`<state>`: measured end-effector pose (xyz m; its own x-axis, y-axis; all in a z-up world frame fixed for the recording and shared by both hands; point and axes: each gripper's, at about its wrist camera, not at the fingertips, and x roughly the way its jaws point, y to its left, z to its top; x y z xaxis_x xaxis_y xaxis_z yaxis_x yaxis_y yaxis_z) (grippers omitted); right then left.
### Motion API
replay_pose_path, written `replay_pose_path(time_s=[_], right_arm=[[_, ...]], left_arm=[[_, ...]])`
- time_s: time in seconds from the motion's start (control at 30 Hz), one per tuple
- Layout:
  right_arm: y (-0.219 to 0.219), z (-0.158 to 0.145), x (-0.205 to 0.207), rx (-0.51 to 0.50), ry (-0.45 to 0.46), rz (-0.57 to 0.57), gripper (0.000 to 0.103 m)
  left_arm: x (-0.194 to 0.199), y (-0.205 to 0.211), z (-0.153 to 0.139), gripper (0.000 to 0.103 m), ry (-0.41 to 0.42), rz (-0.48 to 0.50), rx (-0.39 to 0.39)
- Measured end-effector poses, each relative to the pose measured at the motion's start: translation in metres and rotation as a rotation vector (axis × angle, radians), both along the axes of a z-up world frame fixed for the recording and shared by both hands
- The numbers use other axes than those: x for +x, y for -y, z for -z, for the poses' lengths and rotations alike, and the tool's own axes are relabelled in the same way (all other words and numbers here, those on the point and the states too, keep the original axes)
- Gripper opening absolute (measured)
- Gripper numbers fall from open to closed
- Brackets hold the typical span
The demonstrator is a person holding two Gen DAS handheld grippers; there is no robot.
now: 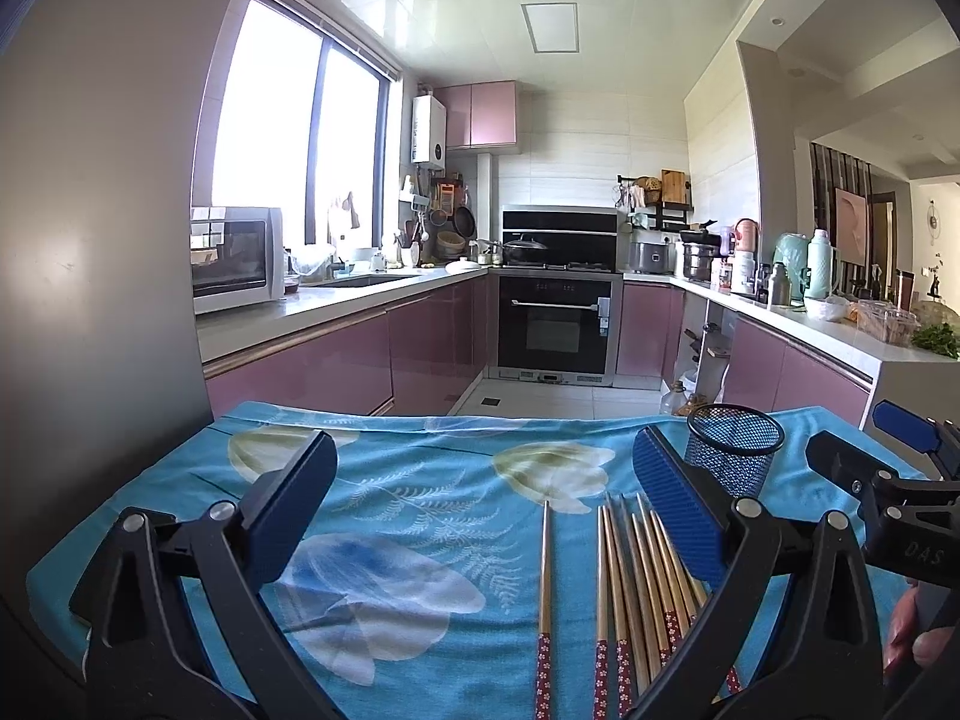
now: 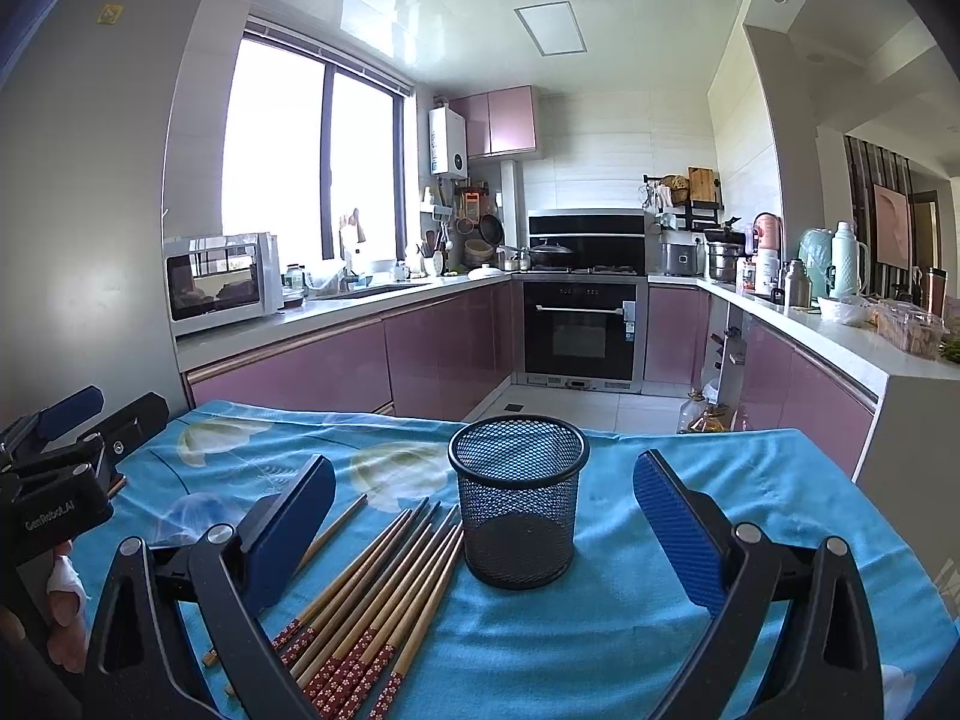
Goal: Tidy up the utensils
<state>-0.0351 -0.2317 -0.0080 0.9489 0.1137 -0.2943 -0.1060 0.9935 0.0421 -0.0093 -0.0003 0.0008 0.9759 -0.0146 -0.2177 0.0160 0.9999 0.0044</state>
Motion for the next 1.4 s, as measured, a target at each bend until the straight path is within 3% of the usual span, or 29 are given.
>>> replay_pose_path(time_s=[1.4], right_arm=[[0.009,0.004,0.002,0.015,-0.012,0.007,0.096]], left_arm=[[0.004,0.006,0.014,0.097,0.001,0.027,0.006]])
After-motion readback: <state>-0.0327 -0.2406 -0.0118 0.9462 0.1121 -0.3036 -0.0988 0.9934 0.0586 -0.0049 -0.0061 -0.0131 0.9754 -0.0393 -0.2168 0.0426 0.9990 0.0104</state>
